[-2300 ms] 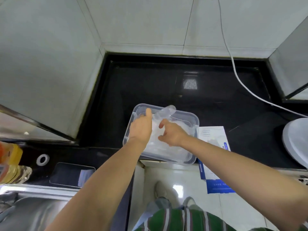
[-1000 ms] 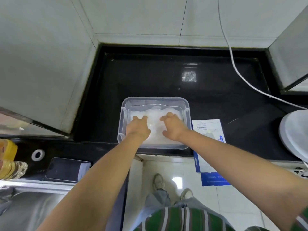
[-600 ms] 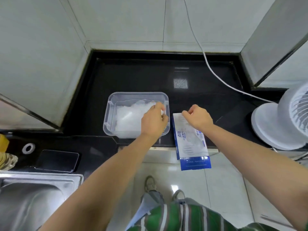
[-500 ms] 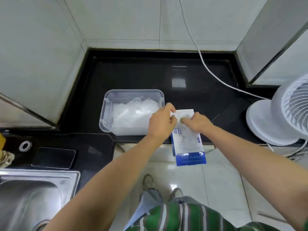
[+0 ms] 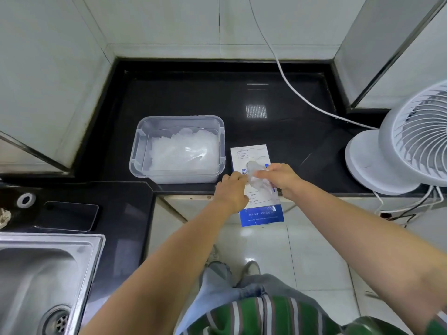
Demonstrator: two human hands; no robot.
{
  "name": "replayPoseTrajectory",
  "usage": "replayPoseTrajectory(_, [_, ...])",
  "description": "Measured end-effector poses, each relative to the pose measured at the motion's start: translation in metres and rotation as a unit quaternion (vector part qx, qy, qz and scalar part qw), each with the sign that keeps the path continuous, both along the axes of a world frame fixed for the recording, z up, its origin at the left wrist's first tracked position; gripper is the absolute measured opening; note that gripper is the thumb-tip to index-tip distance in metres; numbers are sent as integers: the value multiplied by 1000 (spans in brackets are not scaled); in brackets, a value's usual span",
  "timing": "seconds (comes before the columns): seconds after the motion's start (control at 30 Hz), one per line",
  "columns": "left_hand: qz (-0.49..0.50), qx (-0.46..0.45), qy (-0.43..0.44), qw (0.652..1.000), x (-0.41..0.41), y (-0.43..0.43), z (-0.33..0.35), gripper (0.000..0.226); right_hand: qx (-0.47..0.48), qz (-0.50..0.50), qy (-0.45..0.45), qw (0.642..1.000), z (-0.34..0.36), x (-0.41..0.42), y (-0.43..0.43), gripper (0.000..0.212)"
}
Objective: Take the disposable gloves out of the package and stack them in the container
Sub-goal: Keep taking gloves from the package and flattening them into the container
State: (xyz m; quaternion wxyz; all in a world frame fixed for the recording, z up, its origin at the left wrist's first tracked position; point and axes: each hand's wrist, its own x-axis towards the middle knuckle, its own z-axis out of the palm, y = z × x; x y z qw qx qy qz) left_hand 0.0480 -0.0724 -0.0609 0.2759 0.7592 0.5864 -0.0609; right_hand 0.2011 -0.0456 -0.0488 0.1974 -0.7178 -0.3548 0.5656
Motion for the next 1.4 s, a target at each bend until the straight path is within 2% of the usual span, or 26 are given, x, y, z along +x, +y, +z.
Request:
replayPoseTrajectory(0.1, [-13, 1, 21, 1000, 1, 0, -4, 56, 0, -23, 64, 998, -1, 8, 0, 28])
replayPoseTrajectory(0.27, [-25, 6, 57, 998, 8, 6, -3, 52, 49, -88, 92, 991, -2, 12, 4, 22])
replayPoseTrajectory(0.47, [-50, 0, 81, 995, 7, 8, -5, 52, 170, -157, 153, 961, 16, 12, 26, 37])
replayPoseTrajectory(0.53, [-55, -5, 78, 995, 8, 9, -3, 51, 172, -156, 185, 955, 28, 13, 37, 46])
replayPoseTrajectory(0.6, [-22, -11, 33, 999, 7, 13, 1, 44, 150, -134, 202, 959, 36, 14, 43, 43])
replayPoseTrajectory(0.7, [94, -16, -104, 990, 4, 24, 9, 32, 115, -92, 187, 971, 36, 13, 37, 39])
replayPoseTrajectory(0.73, [146, -22, -155, 977, 3, 27, 15, 31, 104, -89, 189, 972, 35, 13, 34, 37])
replayPoseTrajectory(0.8, [249, -36, -271, 929, 5, 30, 27, 29, 89, -74, 210, 971, 34, 12, 28, 31])
replayPoseTrajectory(0.9, [335, 0, -381, 862, 9, 39, 48, 22, 96, -30, 237, 966, 40, 12, 26, 24])
replayPoseTrajectory(0.97, [348, 49, -414, 840, 9, 47, 60, 24, 88, 1, 248, 965, 47, 10, 28, 31])
replayPoseTrajectory(1.03, [356, 71, -425, 830, 1, 57, 66, 39, 91, 52, 234, 967, 53, 6, 31, 37])
replayPoseTrajectory(1.13, [381, 37, -436, 814, -22, 65, 74, 60, 100, 129, 198, 967, 57, -2, 33, 39])
replayPoseTrajectory(1.2, [388, -25, -463, 796, -40, 68, 79, 52, 108, 136, 194, 966, 60, -12, 34, 36])
replayPoseTrajectory(1.27, [369, -72, -449, 811, -56, 67, 84, 30, 117, 141, 182, 966, 62, -23, 35, 35])
replayPoseTrajectory(1.33, [366, -61, -436, 820, -70, 68, 86, 12, 116, 159, 181, 964, 64, -34, 38, 40])
replayPoseTrajectory(1.4, [394, -20, -422, 816, -82, 69, 87, 9, 111, 181, 189, 959, 66, -42, 41, 42])
